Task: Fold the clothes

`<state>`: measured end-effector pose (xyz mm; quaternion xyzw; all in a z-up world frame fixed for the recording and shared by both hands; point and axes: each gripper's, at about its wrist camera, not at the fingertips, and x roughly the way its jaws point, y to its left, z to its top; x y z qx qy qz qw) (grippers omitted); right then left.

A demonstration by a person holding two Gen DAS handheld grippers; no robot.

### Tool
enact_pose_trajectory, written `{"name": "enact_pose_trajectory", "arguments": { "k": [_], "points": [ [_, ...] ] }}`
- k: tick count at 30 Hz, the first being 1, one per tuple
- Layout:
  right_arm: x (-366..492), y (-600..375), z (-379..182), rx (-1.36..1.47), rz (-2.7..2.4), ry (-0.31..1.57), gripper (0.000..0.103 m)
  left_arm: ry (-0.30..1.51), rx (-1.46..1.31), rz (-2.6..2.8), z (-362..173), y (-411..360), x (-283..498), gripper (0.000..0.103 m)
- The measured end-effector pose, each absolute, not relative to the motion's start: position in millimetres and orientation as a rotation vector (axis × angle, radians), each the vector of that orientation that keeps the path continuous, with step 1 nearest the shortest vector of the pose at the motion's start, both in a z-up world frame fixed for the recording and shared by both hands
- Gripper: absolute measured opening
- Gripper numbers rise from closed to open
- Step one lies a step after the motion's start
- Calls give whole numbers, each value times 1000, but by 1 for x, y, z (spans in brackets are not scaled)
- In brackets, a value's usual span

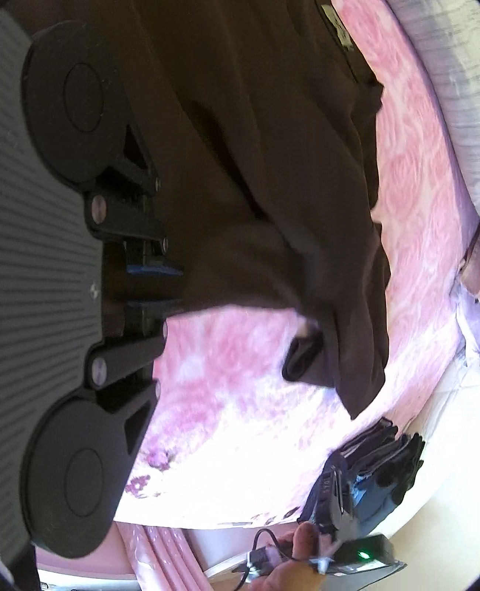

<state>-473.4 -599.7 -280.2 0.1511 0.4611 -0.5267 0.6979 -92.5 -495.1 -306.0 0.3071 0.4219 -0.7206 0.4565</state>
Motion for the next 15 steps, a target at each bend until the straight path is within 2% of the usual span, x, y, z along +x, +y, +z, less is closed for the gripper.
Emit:
{"name": "enact_pose_trajectory", "arguments": {
  "k": [1,2,5,10,11,12,13,14,15],
  "points": [
    [-483,-599,-275,471,-1173,938,49,1033,773,-1771,-306,-494,-98,33],
    [-478,-601,-281,535,-1148,898,69,1015,798,-1760,-306,-492,-105,35],
    [-461,-608,-297,718,-1069,775,73,963,859,-1738,-306,-488,-119,36],
    [-412,-628,-334,627,-1090,781,73,987,862,-1686,-308,-480,-119,35],
    [-405,-630,-339,607,-1087,765,70,989,866,-1678,-310,-479,-119,35],
    [-399,-631,-345,587,-1083,750,59,989,870,-1672,-310,-480,-121,36],
    [-397,-635,-344,585,-1036,762,26,988,875,-1667,-311,-481,-123,36],
    [-395,-641,-347,573,-1012,800,11,988,878,-1662,-311,-481,-124,36],
    [-396,-646,-339,532,-994,856,9,987,880,-1661,-311,-481,-125,36]
  ]
}}
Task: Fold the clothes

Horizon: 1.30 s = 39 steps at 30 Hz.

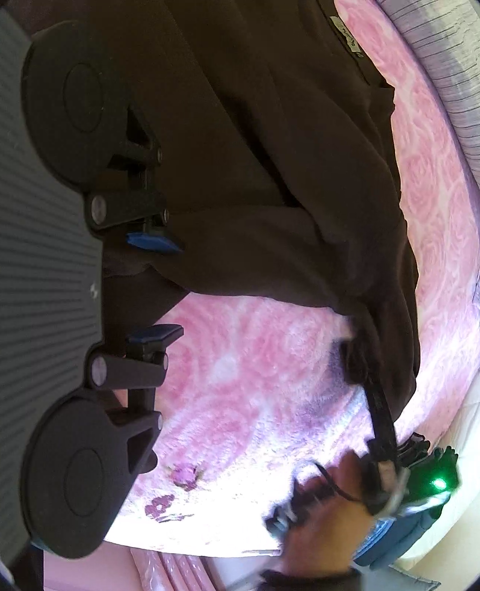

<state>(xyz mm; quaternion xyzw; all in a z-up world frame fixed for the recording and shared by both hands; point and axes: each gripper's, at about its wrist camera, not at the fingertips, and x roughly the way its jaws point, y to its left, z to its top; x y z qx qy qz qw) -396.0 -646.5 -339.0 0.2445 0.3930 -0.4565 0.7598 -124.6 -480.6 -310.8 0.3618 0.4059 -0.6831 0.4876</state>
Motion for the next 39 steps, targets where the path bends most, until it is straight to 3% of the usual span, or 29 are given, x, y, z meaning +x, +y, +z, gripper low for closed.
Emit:
{"name": "enact_pose_trajectory", "arguments": {
  "k": [4,8,10,15,20,22,26,33,34,36,39],
  "points": [
    [-423,-660,-284,-44,-1112,1065,8,991,885,-1667,-310,-481,-129,35],
    [-468,-678,-234,-532,-1327,1095,10,1010,881,-1709,-309,-484,-141,35],
    [-481,-683,-234,-529,-1371,1135,12,1036,877,-1726,-310,-484,-149,35],
    [-501,-652,-253,3,-1315,1141,15,1077,864,-1773,-303,-470,-165,35],
    [-486,-573,-268,463,-1049,1032,41,1089,783,-1639,-280,-422,-133,35],
    [-473,-544,-272,622,-860,986,45,1104,761,-1524,-273,-392,-110,36],
    [-437,-480,-276,673,-472,950,52,1131,753,-1251,-271,-315,-60,38],
    [-380,-442,-296,443,-215,1068,53,1297,616,-943,-294,-195,1,40],
    [-376,-446,-303,451,-206,1104,51,1332,579,-932,-298,-184,6,40],
    [-377,-457,-309,576,-223,1158,9,1391,509,-936,-305,-170,12,40],
    [-393,-457,-287,572,-329,1219,5,1464,453,-993,-315,-161,10,40]
  ]
}}
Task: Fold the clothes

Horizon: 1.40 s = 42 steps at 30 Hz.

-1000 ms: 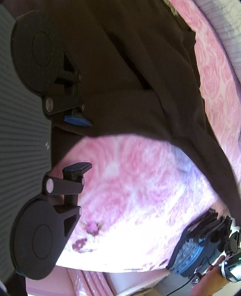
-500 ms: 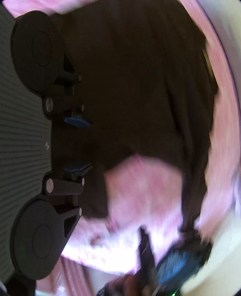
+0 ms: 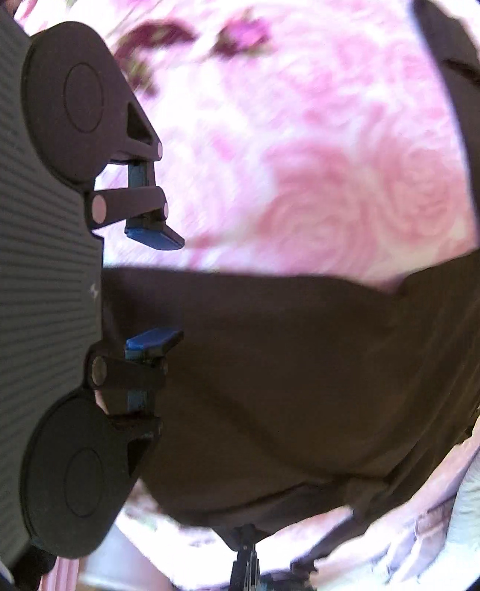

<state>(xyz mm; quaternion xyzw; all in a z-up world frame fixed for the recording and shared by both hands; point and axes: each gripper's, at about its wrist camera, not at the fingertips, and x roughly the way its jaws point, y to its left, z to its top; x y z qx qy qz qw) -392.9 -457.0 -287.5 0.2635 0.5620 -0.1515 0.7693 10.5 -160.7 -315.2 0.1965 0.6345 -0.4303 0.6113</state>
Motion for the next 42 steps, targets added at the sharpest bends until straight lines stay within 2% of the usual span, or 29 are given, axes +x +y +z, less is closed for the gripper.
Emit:
{"name": "enact_pose_trajectory", "arguments": {
  "k": [4,5,6,7,8,14,16,17,19,23,25,30,34,39,42],
  "points": [
    [-436,-442,-254,537,-536,1297,5,1496,540,-1081,-327,-162,-4,36],
    [-450,-436,-247,546,-594,1314,5,1484,568,-1099,-327,-163,-8,31],
    [-467,-428,-240,563,-654,1335,5,1475,595,-1114,-327,-162,-10,14],
    [-478,-421,-236,584,-692,1341,4,1472,619,-1127,-328,-162,-12,2],
    [-491,-414,-231,628,-726,1342,4,1480,628,-1134,-328,-160,-12,0],
    [-499,-382,-227,716,-748,1318,4,1482,488,-1146,-312,-138,-9,0],
    [-493,-386,-229,709,-729,1320,4,1513,426,-1104,-313,-135,-9,17],
    [-489,-389,-234,703,-712,1324,4,1523,394,-1094,-315,-134,-10,36],
    [-487,-394,-244,692,-682,1335,4,1537,345,-1066,-319,-132,-16,41],
    [-501,-402,-260,706,-659,1326,4,1517,405,-1034,-333,-140,-38,36],
    [-506,-408,-262,742,-648,1303,4,1475,462,-1017,-334,-142,-47,0],
    [-514,-419,-247,778,-609,1235,4,1390,471,-1032,-289,-118,-55,1],
    [-525,-399,-239,830,-526,1227,4,1401,475,-933,-268,-71,-56,1],
    [-524,-363,-288,882,-524,1331,5,1520,575,-852,-318,-66,-65,4],
    [-529,-371,-295,925,-573,1343,7,1515,623,-855,-314,-71,-68,9]
  ]
}}
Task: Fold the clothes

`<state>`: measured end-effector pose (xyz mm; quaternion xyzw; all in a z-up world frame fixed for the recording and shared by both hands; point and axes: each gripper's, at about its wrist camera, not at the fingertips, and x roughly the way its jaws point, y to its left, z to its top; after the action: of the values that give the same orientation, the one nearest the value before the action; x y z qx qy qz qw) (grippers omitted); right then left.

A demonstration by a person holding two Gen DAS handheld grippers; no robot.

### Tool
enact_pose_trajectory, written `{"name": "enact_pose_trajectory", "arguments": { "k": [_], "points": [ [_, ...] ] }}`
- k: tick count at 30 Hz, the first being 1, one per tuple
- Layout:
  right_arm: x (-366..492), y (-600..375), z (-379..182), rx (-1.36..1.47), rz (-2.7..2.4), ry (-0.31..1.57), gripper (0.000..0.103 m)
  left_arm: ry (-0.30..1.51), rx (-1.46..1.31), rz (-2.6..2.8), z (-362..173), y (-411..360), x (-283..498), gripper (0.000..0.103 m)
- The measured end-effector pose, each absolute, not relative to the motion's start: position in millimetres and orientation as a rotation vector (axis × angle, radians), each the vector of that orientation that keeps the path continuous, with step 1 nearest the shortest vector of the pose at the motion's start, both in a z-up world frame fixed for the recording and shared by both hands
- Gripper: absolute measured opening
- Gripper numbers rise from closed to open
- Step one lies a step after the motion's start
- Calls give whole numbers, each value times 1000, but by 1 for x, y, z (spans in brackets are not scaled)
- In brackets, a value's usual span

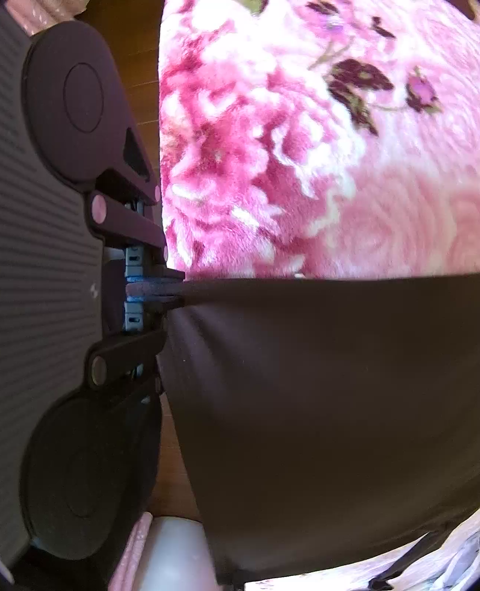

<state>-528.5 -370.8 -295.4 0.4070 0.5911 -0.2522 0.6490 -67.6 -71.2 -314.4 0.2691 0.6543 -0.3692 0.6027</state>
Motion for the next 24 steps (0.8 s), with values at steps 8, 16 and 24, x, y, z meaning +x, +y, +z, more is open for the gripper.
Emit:
{"name": "enact_pose_trajectory", "arguments": {
  "k": [8,16,24],
  "points": [
    [-507,-405,-255,737,-629,1299,22,1396,605,-726,-270,-53,-23,20],
    [-408,-404,-231,673,-538,1196,27,1141,608,-666,-245,-104,99,43],
    [-304,-372,-248,695,-550,1205,35,924,617,-769,-292,-216,242,57]
  ]
}}
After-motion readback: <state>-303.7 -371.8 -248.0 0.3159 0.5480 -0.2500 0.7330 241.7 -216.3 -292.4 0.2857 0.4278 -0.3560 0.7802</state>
